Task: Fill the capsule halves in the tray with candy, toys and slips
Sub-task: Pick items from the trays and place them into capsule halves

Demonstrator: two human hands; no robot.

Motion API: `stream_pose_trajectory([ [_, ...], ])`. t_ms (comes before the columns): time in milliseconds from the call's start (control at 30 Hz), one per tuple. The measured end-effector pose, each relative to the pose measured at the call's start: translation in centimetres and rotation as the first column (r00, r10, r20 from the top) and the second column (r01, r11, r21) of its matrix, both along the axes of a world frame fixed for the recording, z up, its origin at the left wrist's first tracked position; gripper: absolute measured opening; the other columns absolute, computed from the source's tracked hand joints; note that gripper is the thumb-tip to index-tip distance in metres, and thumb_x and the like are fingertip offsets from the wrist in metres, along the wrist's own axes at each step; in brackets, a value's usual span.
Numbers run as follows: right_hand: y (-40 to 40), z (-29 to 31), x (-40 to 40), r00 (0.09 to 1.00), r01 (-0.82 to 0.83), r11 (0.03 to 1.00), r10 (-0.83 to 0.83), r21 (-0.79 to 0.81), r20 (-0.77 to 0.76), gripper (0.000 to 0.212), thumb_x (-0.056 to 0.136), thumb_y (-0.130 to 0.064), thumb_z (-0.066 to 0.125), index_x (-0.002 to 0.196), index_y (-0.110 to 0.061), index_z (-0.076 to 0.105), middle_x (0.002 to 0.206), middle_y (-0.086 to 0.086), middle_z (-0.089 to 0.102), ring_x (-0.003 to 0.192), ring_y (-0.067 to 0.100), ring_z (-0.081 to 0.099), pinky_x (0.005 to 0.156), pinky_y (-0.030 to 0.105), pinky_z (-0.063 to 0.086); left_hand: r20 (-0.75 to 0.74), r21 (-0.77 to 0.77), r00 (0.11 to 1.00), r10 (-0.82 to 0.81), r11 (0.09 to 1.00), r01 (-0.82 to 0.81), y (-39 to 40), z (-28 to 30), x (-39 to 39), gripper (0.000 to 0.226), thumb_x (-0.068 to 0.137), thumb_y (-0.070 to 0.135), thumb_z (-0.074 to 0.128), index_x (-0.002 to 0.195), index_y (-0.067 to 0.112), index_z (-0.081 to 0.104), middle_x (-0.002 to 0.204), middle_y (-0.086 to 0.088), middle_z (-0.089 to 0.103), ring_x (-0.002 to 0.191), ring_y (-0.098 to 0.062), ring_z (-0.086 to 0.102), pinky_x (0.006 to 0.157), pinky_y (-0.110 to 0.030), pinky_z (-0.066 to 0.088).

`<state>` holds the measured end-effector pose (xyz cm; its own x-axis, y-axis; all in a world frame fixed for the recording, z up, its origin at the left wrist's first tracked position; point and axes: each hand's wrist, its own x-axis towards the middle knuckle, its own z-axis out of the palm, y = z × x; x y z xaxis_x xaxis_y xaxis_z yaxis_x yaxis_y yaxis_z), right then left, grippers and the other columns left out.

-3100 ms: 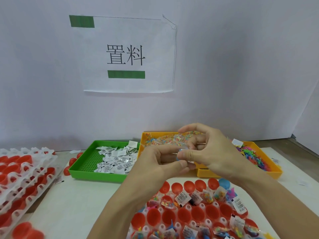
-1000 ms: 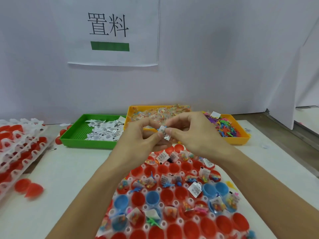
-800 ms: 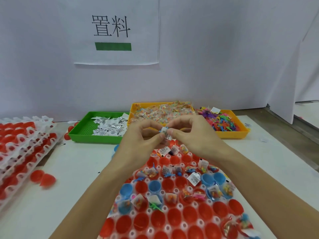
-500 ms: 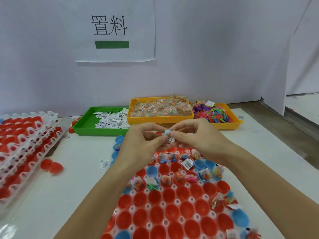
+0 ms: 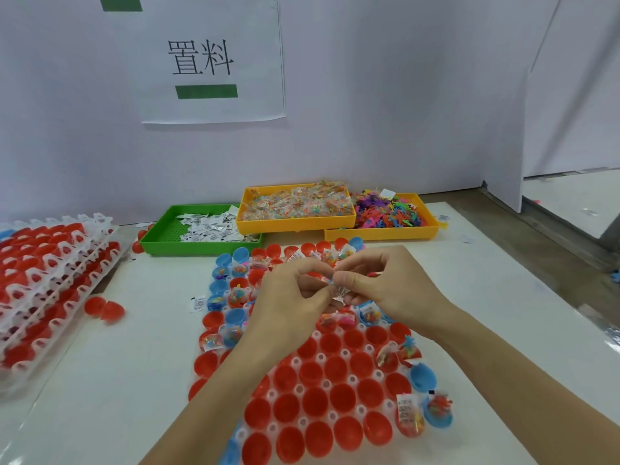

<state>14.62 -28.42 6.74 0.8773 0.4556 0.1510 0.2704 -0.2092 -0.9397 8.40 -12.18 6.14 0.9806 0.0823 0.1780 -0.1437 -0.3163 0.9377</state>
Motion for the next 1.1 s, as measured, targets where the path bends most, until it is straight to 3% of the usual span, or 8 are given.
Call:
stream_pose_trajectory([
  [167,-1.4,-0.1,-1.0,0.999,-0.045,0.998,0.045,0.043,0.010,0.011,0.081,-0.017,0.079,0.091,-0.022,0.080,0.081,-0.003,0.078,0.073,0.013,0.074,0.065,0.018,0.057,-0.113,-0.178,0.993,-0.021,0.984,0.000,-0.7,0.3,-0.5,0.008,0.087,0.007,0.069,0.093,0.003,0.067,0.075,-0.011,0.076,0.072,-0.023,0.075,0.067,-0.028,0.061],
  [333,-3.0,0.0,-2.0,0.996,-0.067,0.995,0.071,-0.076,0.055,0.021,0.084,-0.013,0.078,0.090,-0.033,0.079,0.085,-0.011,0.077,0.081,0.007,0.073,0.071,0.016,0.057,-0.219,-0.336,0.971,-0.096,0.942,0.017,-1.2,0.1,-1.8,0.009,0.086,0.000,0.068,0.095,0.003,0.067,0.082,-0.018,0.076,0.081,-0.029,0.075,0.074,-0.030,0.060],
  [433,-3.4,0.0,-2.3,0.996,-0.071,0.994,0.075,-0.086,0.039,0.016,0.084,-0.014,0.078,0.093,-0.026,0.080,0.085,-0.008,0.078,0.081,0.008,0.074,0.070,0.015,0.057,-0.248,-0.384,0.960,-0.132,0.923,0.027,-1.7,-0.1,-2.3,0.012,0.086,-0.001,0.068,0.098,-0.001,0.066,0.083,-0.020,0.075,0.081,-0.029,0.075,0.070,-0.027,0.060],
  [567,-3.7,0.2,-2.6,0.994,-0.088,0.988,0.095,-0.128,0.049,0.020,0.083,-0.017,0.079,0.084,-0.036,0.079,0.082,-0.013,0.077,0.080,0.005,0.073,0.070,0.012,0.055,-0.282,-0.386,0.947,-0.154,0.922,0.035,-1.9,-0.1,-2.7,0.014,0.086,-0.001,0.068,0.099,-0.001,0.065,0.086,-0.021,0.075,0.083,-0.028,0.075,0.069,-0.025,0.059],
  [667,-3.8,0.3,-2.5,0.994,-0.084,0.979,0.095,-0.187,0.053,0.028,0.083,-0.018,0.079,0.076,-0.044,0.078,0.083,-0.016,0.077,0.082,0.003,0.072,0.070,0.012,0.055,-0.294,-0.299,0.944,-0.147,0.953,0.055,-2.1,-0.1,-2.8,0.016,0.086,0.004,0.070,0.102,0.006,0.067,0.086,-0.014,0.076,0.082,-0.023,0.075,0.070,-0.024,0.059],
  [867,-4.2,0.8,-2.1,0.991,-0.070,0.948,0.102,-0.311,0.089,0.019,0.082,-0.016,0.079,0.080,-0.035,0.079,0.080,-0.017,0.076,0.078,0.003,0.072,0.071,0.015,0.057,-0.236,0.053,0.970,-0.054,0.996,0.068,-1.6,-0.2,-3.0,0.029,0.081,0.013,0.077,0.108,0.023,0.070,0.086,0.008,0.077,0.080,-0.004,0.073,0.076,-0.020,0.058],
  [967,-4.2,0.8,-2.2,0.979,-0.102,0.892,0.168,-0.440,0.113,0.020,0.083,-0.017,0.078,0.079,-0.037,0.079,0.081,-0.021,0.074,0.079,0.000,0.070,0.074,0.015,0.058,-0.129,0.246,0.991,0.035,0.969,-0.002,-1.1,-0.5,-3.1,0.024,0.082,0.014,0.076,0.103,0.024,0.072,0.086,0.010,0.075,0.081,0.001,0.069,0.080,-0.020,0.057],
  [1100,-3.6,0.2,-2.8,0.952,-0.163,0.796,0.283,-0.584,0.121,0.013,0.086,-0.017,0.075,0.091,-0.028,0.081,0.084,-0.015,0.074,0.082,-0.003,0.067,0.073,0.013,0.055,-0.025,0.402,1.000,0.011,0.915,0.000,-1.0,-1.0,-3.7,0.022,0.083,0.014,0.074,0.098,0.029,0.073,0.085,0.017,0.070,0.082,0.009,0.063,0.076,-0.005,0.049],
])
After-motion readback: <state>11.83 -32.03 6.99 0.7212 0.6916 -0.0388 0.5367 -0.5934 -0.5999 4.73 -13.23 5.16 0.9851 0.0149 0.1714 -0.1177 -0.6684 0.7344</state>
